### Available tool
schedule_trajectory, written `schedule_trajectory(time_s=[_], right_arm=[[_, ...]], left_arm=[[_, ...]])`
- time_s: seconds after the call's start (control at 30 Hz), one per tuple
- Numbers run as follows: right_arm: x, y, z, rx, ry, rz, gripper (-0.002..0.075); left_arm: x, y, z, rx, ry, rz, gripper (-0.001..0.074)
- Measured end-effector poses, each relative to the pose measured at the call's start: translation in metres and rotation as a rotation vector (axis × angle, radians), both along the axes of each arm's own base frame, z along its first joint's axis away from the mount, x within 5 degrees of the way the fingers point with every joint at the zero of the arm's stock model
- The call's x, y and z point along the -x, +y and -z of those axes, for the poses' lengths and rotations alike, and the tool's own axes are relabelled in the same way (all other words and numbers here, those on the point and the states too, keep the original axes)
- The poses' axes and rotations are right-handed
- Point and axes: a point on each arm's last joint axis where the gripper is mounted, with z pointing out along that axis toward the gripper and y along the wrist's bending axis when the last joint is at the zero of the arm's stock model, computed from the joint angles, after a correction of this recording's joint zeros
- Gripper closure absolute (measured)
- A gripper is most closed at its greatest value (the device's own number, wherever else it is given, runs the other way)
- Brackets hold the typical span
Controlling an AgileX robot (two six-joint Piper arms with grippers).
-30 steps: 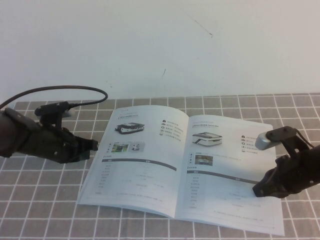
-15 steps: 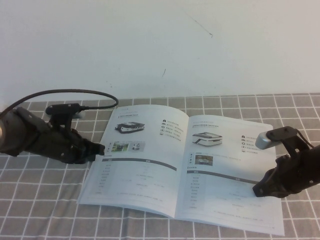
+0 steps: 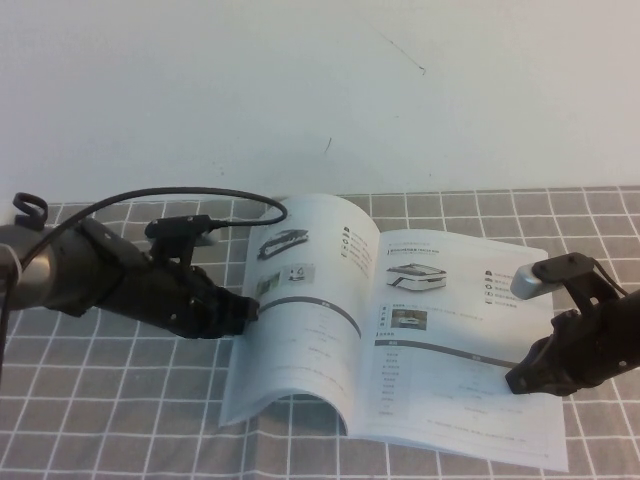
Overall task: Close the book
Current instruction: 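Close the open booklet and leave it lying on the table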
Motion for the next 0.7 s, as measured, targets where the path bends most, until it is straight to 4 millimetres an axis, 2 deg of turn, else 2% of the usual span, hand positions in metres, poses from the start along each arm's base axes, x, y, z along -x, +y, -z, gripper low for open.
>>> schedule_trajectory(time_s=[0.13,0.23,0.47,0.63,0.7], right_arm=[[0.0,0.0,0.0,0.0,0.0,0.0,0.0729],[0.0,0.0,0.0,0.002,-0.003,0.001,0.0729],[0.0,0.0,0.0,0.0,-0.003,0.005,0.0729],[-0.001,0.0,0.0,-0.001,-0.003,0.008,0.0729],[-0.001,0.0,0.0,-0.001,-0.003,0.008,0.0729]], left_arm=[[0.006,-0.012,0.002,0.122,0.087,-0.001,0.0738],[0.008,-0.024,-0.004,0.272,0.129,0.027,0.0738],[0.005,-0.051,-0.046,0.711,0.081,0.147,0.0738],[0.008,-0.055,-0.055,0.79,0.062,0.2,0.0724],[0.008,-0.056,-0.055,0.795,0.06,0.202,0.0663]])
